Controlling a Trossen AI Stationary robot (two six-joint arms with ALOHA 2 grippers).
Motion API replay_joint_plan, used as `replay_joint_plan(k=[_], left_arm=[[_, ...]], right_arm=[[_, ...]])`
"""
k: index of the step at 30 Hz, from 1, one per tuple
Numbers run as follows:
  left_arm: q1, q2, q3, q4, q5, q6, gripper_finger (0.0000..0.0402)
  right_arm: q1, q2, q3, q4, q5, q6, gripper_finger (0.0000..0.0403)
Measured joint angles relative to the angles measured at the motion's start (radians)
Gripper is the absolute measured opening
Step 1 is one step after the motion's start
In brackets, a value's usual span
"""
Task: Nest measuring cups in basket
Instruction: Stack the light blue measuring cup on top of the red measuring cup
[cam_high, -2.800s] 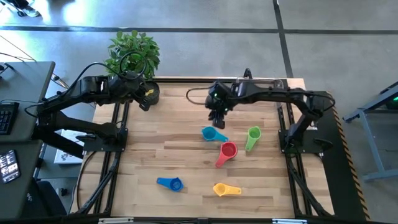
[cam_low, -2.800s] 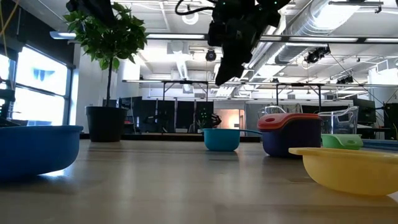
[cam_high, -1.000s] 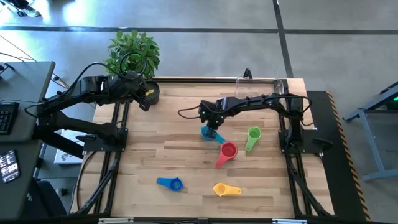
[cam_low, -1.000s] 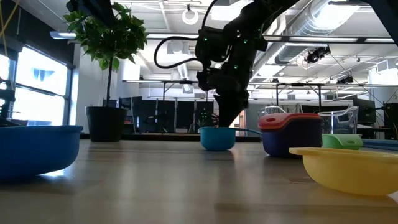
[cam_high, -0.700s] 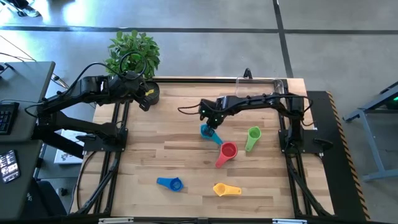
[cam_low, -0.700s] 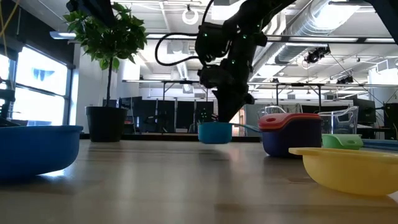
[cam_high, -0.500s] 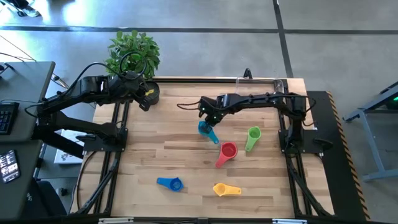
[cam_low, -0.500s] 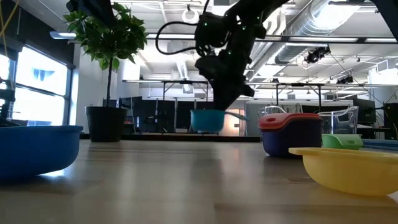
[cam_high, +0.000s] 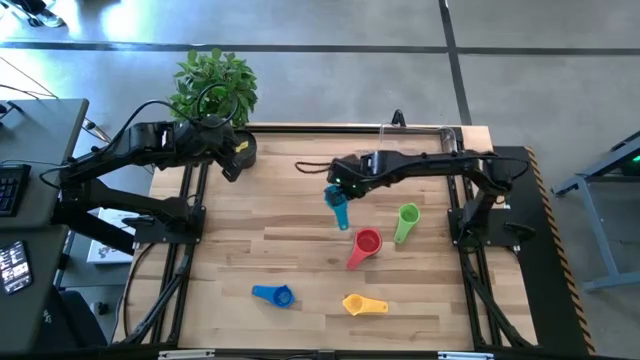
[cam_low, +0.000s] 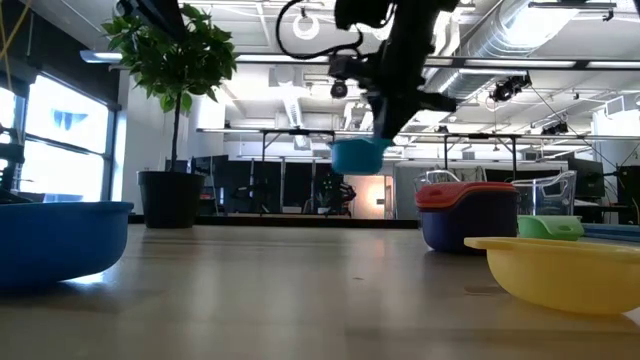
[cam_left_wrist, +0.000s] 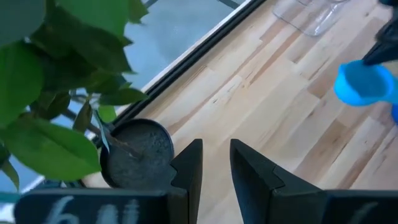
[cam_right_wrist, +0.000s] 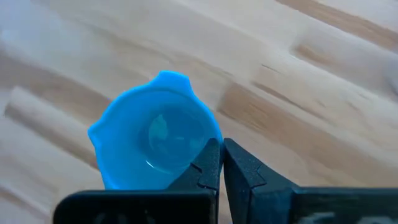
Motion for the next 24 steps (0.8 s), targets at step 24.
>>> replay_joint_plan(k=[24], left_arm=[[0.000,0.008,0.000,0.059,0.017,0.158,0.0074]], right_arm=[[0.426,-0.050,0.000,-0.398,0.257,1.086,0.0000]])
